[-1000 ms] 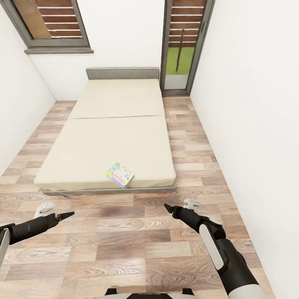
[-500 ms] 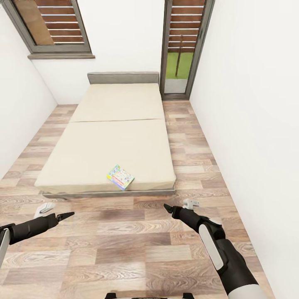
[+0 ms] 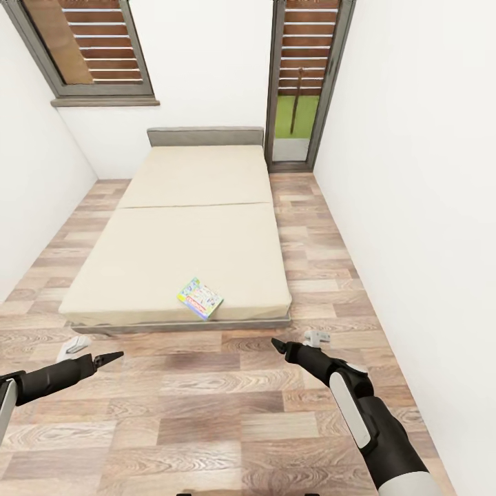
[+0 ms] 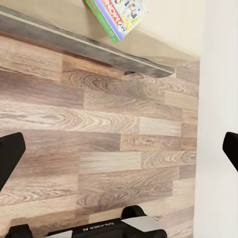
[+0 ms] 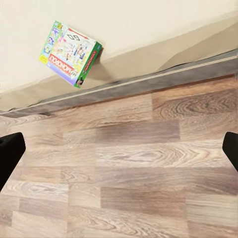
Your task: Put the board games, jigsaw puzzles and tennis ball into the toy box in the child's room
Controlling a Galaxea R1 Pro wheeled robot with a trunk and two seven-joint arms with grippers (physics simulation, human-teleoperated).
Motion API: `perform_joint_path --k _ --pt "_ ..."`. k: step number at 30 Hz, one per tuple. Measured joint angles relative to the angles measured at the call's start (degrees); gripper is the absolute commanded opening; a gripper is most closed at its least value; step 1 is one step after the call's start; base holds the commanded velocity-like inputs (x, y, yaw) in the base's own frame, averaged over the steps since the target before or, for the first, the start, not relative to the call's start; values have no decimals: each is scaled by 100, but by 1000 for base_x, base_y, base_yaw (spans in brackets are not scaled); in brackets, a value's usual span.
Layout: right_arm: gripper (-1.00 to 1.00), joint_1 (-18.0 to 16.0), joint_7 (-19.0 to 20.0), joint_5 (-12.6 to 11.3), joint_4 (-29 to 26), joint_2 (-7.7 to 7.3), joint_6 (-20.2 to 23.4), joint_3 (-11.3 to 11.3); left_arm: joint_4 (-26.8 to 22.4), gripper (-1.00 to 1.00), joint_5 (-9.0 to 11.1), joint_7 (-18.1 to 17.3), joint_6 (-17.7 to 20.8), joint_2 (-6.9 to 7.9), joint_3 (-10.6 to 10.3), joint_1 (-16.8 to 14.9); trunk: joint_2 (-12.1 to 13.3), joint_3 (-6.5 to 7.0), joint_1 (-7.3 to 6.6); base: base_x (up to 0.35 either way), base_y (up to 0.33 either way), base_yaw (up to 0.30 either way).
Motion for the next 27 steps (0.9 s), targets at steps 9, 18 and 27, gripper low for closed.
perform_joint_path --k 9,18,27 --pt "100 0 -2 0 0 2 -1 1 0 100 0 0 0 0 -2 0 0 86 0 0 0 0" --pt "100 0 -2 0 0 3 -1 1 0 100 0 0 0 0 -3 0 0 172 0 0 0 0" --pt "100 0 -2 0 0 7 -1 1 0 100 0 0 0 0 -3 0 0 258 0 0 0 0"
